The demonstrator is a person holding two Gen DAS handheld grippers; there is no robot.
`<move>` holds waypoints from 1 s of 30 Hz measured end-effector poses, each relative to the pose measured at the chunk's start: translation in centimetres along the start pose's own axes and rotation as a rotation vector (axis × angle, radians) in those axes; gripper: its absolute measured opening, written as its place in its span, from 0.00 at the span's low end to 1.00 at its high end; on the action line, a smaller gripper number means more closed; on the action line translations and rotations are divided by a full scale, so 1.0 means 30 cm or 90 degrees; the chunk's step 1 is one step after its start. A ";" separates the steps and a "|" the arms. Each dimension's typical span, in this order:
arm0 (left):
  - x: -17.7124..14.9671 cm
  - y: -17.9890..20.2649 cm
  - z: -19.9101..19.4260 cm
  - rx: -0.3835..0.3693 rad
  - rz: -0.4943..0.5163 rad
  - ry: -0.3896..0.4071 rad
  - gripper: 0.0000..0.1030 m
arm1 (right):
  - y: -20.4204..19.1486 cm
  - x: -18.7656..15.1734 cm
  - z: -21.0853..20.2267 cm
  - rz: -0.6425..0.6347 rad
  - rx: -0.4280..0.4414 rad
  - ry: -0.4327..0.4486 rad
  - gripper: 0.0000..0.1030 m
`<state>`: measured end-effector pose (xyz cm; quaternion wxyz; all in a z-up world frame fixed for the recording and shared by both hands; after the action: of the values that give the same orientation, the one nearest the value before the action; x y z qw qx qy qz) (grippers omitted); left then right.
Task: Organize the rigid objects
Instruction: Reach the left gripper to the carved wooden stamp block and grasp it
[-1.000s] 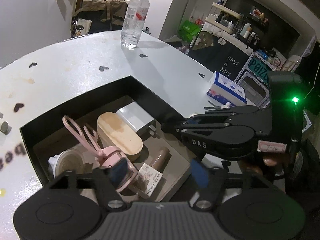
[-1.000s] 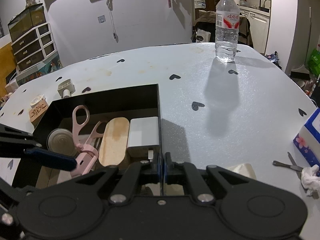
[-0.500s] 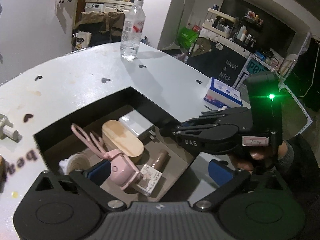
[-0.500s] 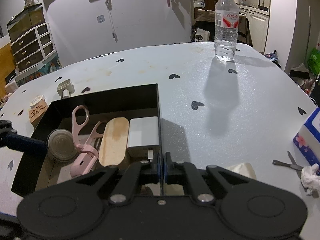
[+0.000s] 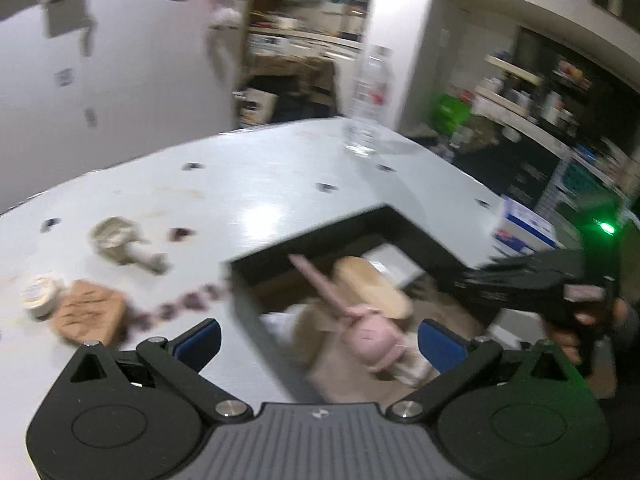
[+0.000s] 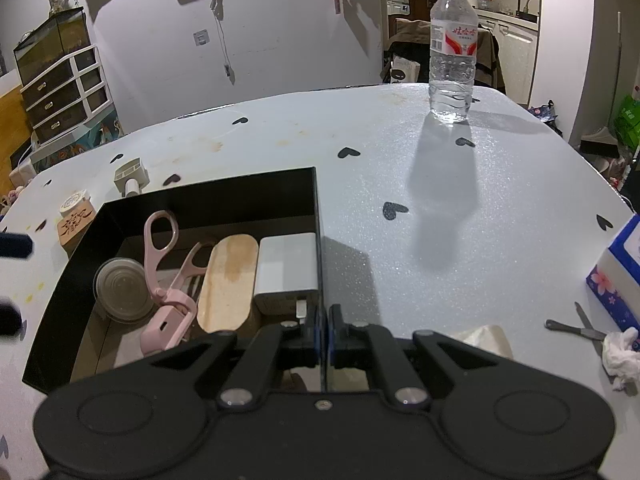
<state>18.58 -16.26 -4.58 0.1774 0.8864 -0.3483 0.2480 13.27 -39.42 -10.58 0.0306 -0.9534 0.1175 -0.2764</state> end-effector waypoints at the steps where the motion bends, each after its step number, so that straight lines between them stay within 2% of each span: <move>1: -0.003 -0.034 -0.008 0.015 -0.016 0.006 1.00 | 0.000 0.000 0.000 0.000 0.000 0.000 0.04; 10: -0.026 -0.283 -0.039 0.119 -0.105 0.073 1.00 | 0.000 0.001 0.000 0.000 0.000 0.000 0.04; 16: -0.024 -0.404 0.040 0.208 -0.086 0.078 1.00 | 0.000 0.000 0.001 0.000 -0.001 0.000 0.04; 24: 0.001 -0.505 0.210 0.224 -0.024 0.014 1.00 | 0.000 0.000 0.002 0.000 -0.002 -0.001 0.04; 30: 0.039 -0.547 0.286 0.228 0.017 -0.001 1.00 | 0.000 0.000 0.003 0.002 -0.002 -0.002 0.04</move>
<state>33.62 -9.66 -13.23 0.0127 0.8993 -0.3107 0.3075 13.31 -39.41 -10.64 0.0295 -0.9537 0.1193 -0.2745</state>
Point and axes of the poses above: each gripper's, at about its wrist camera, not at the fingertips, and z roughly the way its jaws point, y to its right, x to its top, the point moved 4 cm from there along z, roughly the way its jaws point, and after that the axes turned 12 degrees about -y, right-handed, at the moved point
